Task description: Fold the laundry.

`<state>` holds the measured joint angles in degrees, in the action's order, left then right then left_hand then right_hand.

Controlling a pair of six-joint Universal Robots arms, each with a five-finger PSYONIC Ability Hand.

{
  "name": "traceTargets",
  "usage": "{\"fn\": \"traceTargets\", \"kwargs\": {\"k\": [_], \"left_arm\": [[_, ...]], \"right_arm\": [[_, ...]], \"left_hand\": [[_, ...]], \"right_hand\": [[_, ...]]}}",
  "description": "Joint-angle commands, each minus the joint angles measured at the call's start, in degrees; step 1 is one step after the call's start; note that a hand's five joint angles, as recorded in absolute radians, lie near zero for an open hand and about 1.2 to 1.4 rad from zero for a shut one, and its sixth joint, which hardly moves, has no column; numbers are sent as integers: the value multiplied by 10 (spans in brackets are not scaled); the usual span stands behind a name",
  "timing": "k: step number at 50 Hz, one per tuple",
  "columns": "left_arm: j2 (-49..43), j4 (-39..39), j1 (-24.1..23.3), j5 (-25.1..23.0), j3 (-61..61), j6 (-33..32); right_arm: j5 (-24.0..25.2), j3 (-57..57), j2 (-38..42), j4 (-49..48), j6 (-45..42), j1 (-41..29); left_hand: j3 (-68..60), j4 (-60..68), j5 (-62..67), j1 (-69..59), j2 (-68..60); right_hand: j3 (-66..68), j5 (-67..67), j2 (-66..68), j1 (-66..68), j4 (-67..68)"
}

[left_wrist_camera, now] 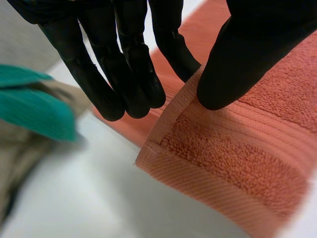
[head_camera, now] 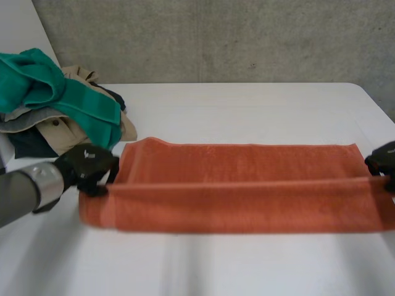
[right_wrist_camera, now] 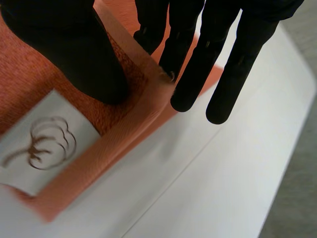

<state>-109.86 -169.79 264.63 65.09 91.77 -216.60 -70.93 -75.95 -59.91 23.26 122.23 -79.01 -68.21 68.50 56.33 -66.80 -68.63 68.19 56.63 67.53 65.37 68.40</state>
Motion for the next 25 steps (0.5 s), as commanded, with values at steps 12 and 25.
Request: {"fn": "traceTargets", "kwargs": {"k": [12,25], "left_arm": [[-212,-59,-85,109,-297,14],[-332,-80,-120,135,-433,-15]], "right_arm": [[-20,121,114,-228,99,-52],[-54,256,243,-256,83,-87]], "left_hand": [[-118,115,137,-132,-114],[-118,115,137,-132,-114]], "right_hand": [[118,134,125,146,116],[-137,-121,-130,-109,-139]]}}
